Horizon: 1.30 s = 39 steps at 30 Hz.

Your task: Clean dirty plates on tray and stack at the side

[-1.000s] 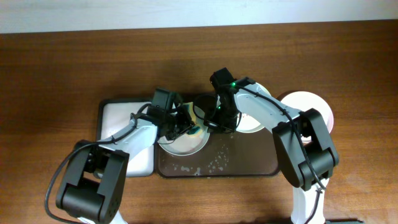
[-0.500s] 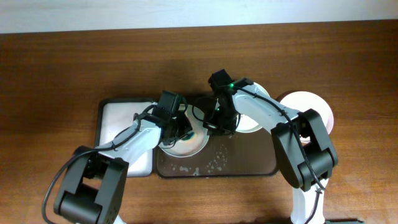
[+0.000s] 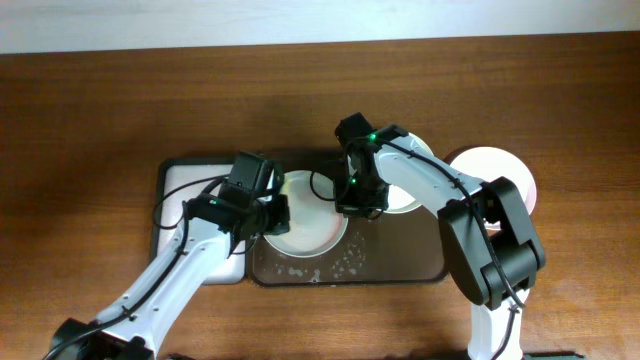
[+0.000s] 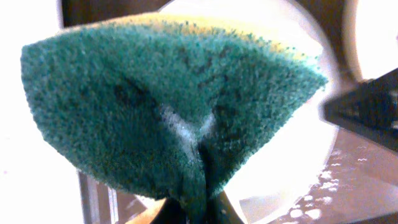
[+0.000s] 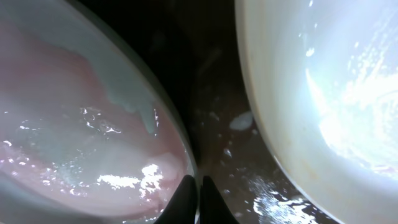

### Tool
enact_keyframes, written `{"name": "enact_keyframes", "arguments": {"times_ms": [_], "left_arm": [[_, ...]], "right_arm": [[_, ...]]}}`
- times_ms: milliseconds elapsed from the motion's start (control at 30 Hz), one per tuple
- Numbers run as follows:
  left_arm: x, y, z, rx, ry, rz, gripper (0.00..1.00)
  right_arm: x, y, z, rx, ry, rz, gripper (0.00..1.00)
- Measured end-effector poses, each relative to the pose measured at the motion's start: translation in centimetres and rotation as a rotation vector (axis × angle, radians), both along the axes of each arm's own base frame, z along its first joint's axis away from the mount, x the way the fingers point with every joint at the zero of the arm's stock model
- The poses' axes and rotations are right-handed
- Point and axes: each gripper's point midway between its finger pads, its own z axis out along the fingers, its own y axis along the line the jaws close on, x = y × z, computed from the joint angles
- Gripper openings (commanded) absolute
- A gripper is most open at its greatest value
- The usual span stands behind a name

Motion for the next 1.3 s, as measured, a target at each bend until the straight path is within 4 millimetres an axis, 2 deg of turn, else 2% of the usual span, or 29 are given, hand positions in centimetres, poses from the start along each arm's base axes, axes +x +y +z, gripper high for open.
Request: {"name": "enact_keyframes", "arguments": {"times_ms": [233,300,400,500,633,967,1100,1300], "left_arm": [[1.0,6.9,-0.6,0.050,0.044,0.179,0.00],[1.1,8.5,-0.6,0.071,0.044,0.199,0.00],[1.1,9.8,-0.7,0.100,0.049,0.218,0.00],[0.8,10.3,-0.8,0.117,0.057,0.226,0.00],[0.9,10.3,-0.8,0.118,0.056,0.226,0.00],[0.9,10.5,-0.8,0.128,0.054,0.230,0.00],[0.9,10.8,-0.8,0.141,0.051,0.235,0.00],[0.9,10.8,-0.8,0.144,0.050,0.236,0.00]], "right_arm": [[-1.4,-1.6,0.9,-0.064,0.023,0.066,0.04],[-2.3,-2.3,2.1,-0.085,0.033,0.070,0.04],[-1.5,-3.4,4.3,-0.131,-0.057,0.071,0.04],[-0.3,-5.0,7.0,-0.234,-0.200,0.080,0.04],[-0.1,-5.4,10.9,-0.370,-0.388,0.139,0.04],[-0.1,-3.5,17.6,-0.774,-0.822,0.289,0.04],[-0.4,-2.3,20.0,-0.877,-0.969,0.318,0.04],[-0.9,-1.1,21.9,-0.934,-1.079,0.331,0.04]]}}
